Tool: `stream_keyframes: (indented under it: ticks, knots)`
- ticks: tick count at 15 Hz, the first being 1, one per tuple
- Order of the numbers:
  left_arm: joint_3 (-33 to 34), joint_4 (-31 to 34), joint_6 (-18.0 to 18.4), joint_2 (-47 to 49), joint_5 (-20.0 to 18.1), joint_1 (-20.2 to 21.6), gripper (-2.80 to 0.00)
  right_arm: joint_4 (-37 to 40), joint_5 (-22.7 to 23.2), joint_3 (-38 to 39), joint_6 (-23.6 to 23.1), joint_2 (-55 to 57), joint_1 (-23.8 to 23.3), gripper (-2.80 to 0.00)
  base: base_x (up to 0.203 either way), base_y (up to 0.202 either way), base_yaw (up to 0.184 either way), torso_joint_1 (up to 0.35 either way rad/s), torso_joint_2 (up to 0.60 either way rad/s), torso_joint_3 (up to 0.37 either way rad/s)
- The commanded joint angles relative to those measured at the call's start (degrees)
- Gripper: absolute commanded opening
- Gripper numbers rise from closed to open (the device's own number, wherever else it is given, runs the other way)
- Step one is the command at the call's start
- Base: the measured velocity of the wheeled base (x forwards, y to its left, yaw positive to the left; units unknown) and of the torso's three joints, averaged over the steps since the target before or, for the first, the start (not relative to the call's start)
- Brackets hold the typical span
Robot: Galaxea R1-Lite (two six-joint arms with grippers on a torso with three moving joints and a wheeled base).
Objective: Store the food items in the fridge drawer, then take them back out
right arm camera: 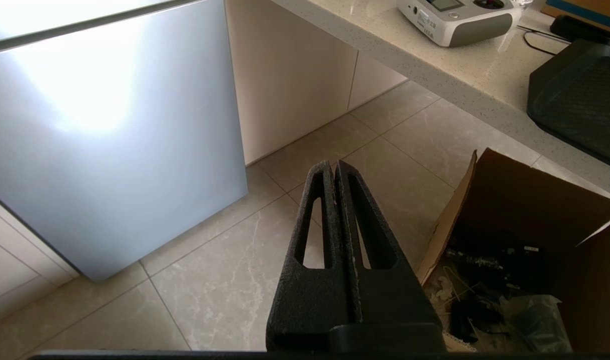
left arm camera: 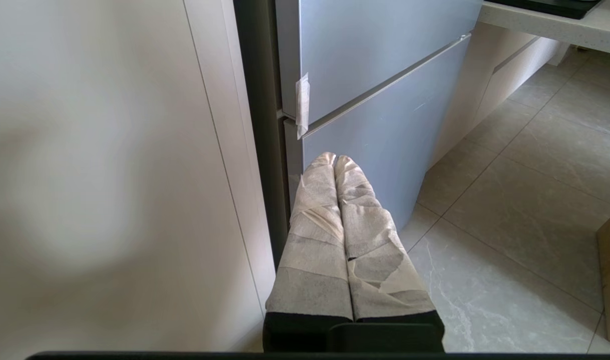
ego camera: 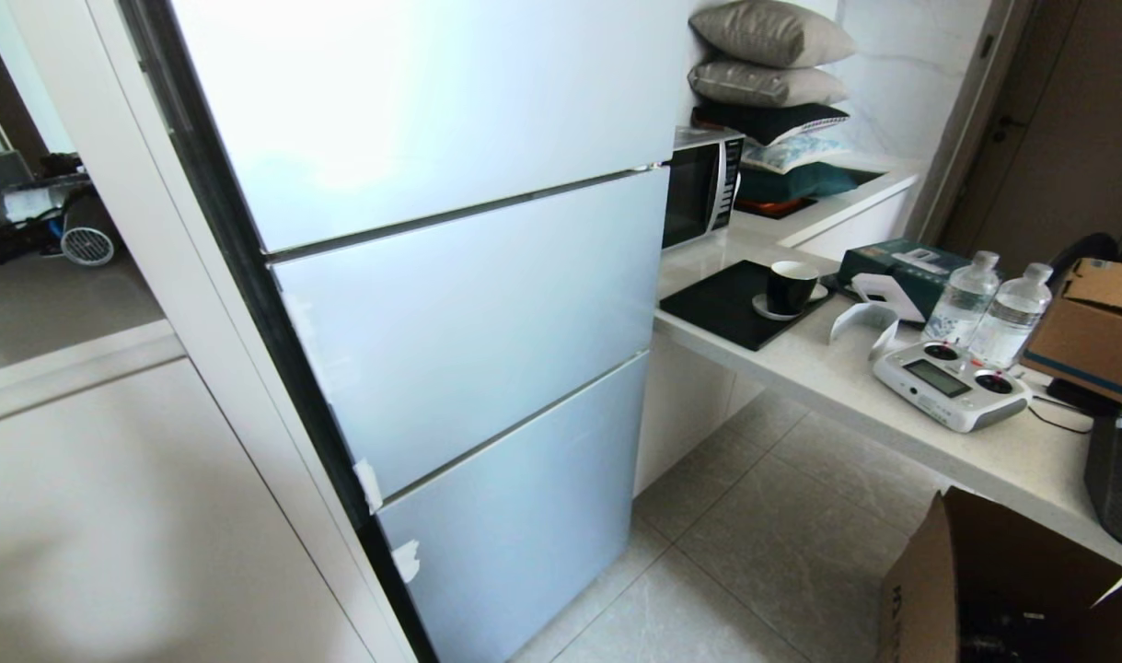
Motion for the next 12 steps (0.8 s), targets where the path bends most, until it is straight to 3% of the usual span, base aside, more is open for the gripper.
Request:
stream_keyframes:
  ticks: [1, 12]
  knots:
    - [-0.03, 0.01, 0.0, 0.06, 0.0, 0.02, -2.8, 0.11, 0.06, 0.01, 0.0, 0.16, 0.01, -2.8, 0.0, 0.0, 0.0, 0.0, 0.0, 0.0]
    - [-0.01, 0.01, 0.0, 0.06, 0.0, 0.02, -2.8, 0.11, 0.09, -0.04, -0.02, 0.16, 0.01, -2.8, 0.0, 0.0, 0.0, 0.0, 0.0, 0.0]
